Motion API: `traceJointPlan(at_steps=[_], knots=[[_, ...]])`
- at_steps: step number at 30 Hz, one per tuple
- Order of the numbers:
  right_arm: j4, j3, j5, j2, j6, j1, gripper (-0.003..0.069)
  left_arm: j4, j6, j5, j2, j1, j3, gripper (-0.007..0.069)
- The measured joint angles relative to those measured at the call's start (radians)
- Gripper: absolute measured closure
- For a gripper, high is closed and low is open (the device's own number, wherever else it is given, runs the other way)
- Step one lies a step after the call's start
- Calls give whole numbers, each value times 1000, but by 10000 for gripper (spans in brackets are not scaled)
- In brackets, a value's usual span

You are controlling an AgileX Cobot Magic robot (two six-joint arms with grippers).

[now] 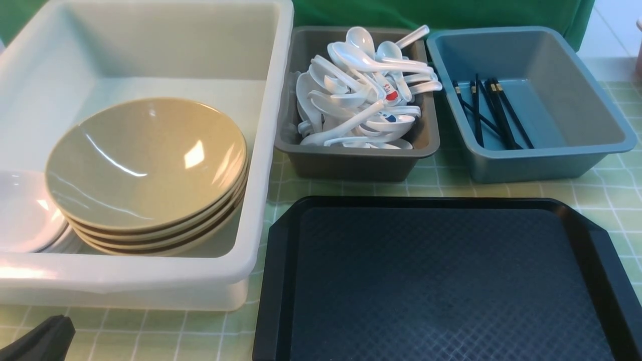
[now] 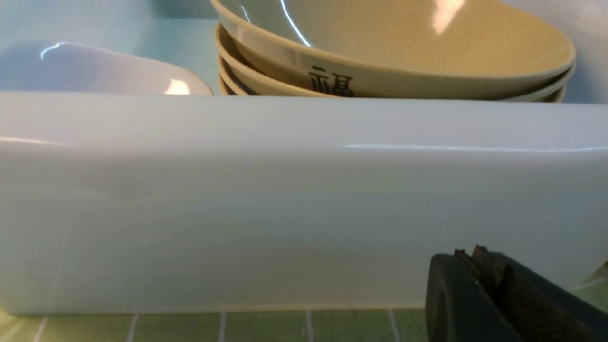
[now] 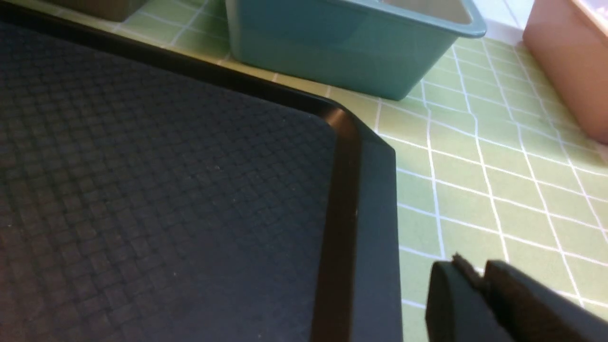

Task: On green table put chopsticks spoon bowls plates into blue grey white boxes.

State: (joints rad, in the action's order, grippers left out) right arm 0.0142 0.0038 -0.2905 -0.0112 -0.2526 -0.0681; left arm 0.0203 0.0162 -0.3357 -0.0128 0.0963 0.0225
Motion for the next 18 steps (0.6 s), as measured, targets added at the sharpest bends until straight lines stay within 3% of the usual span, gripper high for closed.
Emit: traceJointPlan(at_steps=[18], knots=[[0,0,0,0,5,0,550,0,0,1,0,0,0,627]])
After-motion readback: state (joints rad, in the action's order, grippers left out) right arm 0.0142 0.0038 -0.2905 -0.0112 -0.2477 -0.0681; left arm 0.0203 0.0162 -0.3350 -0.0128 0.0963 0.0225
